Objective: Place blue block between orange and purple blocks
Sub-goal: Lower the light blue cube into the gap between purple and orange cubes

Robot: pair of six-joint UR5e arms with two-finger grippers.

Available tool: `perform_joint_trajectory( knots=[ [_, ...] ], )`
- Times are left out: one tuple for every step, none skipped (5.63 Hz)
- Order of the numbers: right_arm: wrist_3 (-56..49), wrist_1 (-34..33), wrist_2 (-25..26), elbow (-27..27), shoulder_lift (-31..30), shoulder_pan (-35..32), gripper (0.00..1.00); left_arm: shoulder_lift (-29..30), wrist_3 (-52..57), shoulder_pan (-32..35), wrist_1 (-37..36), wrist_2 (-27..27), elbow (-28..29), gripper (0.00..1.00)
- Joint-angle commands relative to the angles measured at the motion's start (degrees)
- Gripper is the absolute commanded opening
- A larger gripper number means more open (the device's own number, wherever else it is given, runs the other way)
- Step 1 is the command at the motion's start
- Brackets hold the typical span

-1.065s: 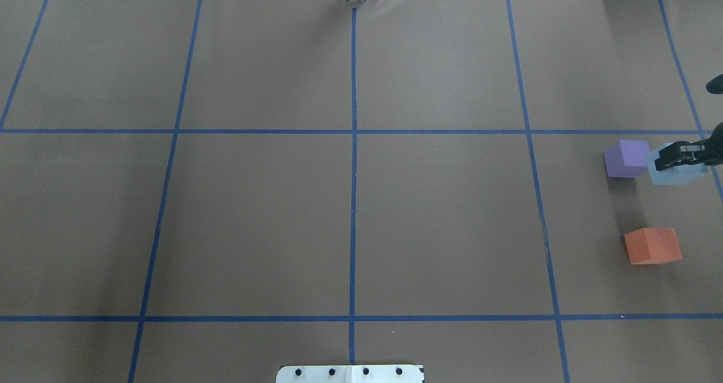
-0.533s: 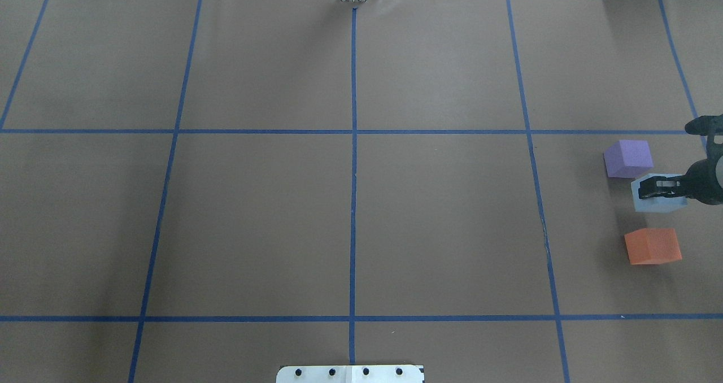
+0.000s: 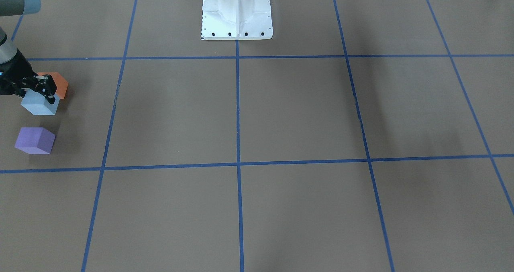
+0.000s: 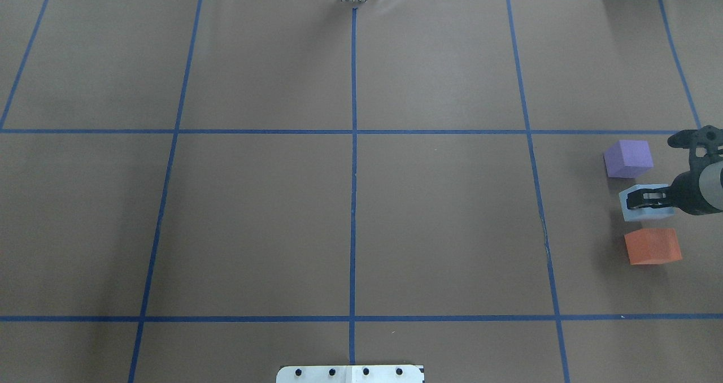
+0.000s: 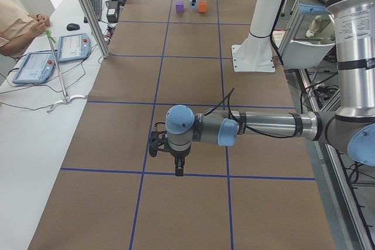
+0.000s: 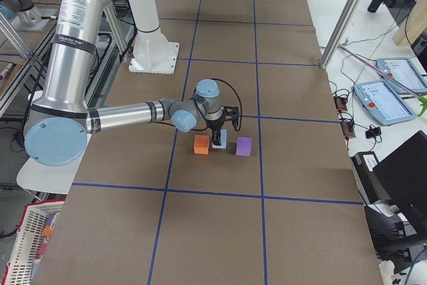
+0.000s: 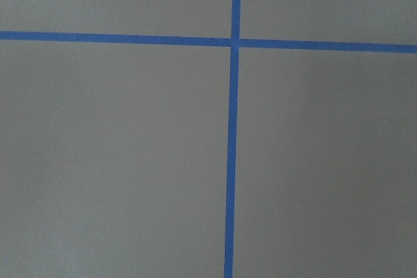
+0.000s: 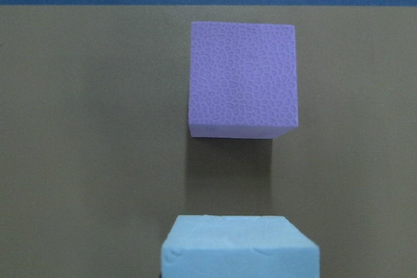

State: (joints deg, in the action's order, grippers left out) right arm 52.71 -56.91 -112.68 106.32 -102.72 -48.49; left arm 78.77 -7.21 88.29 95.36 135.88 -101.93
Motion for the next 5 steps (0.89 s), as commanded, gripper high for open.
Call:
perform_joint_trajectory(
  knots=[
    [-1.47,-0.04,-0.35,-2.34,1.82,0.33,0.23,-0.02,0.00,-0.05,0.00,0.00,-0.02,1.00],
    [-2.25,0.05,-0.53,-3.04,1.82,0.24,0.26,-0.02,0.00,-0.05,0.00,0.00,-0.11,1.00],
    [-3.30,0.05,-0.70,-2.96,1.56,0.15,0.99,-0.02,0.00,-0.05,0.00,0.00,-0.20,1.00],
    [-5.84,-0.04,-1.57,-2.35,1.38,-0.28,1.00,-0.02,0.09,-0.05,0.00,0.00,-0.37,1.00],
    [-9.43,-0.56,-6.37,-2.17,1.38,-5.16,1.00,-0.02,0.09,-0.05,0.00,0.00,-0.37,1.00]
  ],
)
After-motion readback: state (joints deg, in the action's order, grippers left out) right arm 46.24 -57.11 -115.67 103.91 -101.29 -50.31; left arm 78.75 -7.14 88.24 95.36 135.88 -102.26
